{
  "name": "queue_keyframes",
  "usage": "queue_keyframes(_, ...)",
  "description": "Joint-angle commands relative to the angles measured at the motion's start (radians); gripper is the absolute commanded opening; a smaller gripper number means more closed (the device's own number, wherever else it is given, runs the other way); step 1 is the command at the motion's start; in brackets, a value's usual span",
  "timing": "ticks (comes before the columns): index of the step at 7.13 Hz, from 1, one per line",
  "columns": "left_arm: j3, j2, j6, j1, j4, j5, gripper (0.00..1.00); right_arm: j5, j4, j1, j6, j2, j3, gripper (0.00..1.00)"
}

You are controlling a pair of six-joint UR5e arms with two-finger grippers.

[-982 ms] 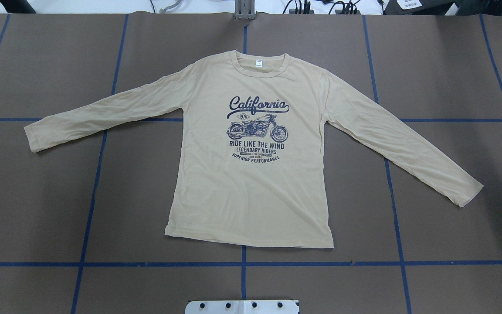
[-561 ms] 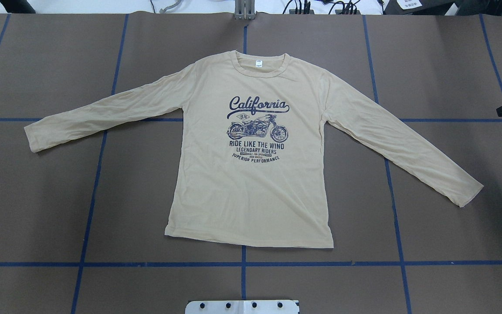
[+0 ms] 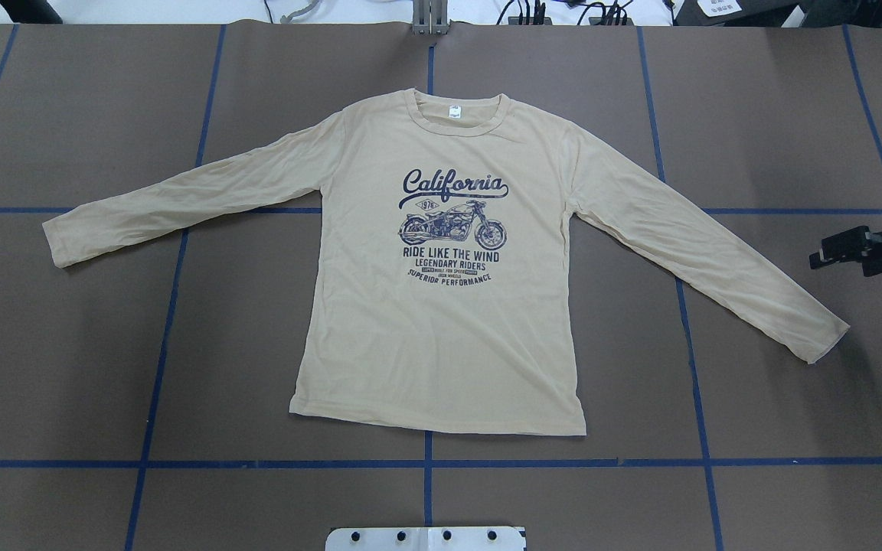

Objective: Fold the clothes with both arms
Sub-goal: 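Move the right gripper down to the cuff of the nearby sleeve and grasp it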

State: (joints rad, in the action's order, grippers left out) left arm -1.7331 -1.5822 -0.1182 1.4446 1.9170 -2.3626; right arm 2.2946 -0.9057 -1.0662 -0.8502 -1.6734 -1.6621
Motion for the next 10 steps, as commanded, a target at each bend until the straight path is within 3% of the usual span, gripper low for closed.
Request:
queue_keyframes(1, 0.004, 0.007, -0.001, -0.001, 0.037, -0.006, 1.0, -0.099, 0.011, 0.091, -0.02, -0.009, -0.001, 1.0)
queue_keyframes(4, 0.001, 0.007, -0.001, -0.001, 0.039, -0.007, 1.0, -0.098, 0.022, 0.109, -0.018, -0.138, -0.071, 0.99)
queue_keyframes(10, 0.0, 0.016, 0.0, -0.001, 0.04, -0.007, 1.0, -0.135, 0.011, 0.183, -0.02, -0.117, -0.05, 0.99)
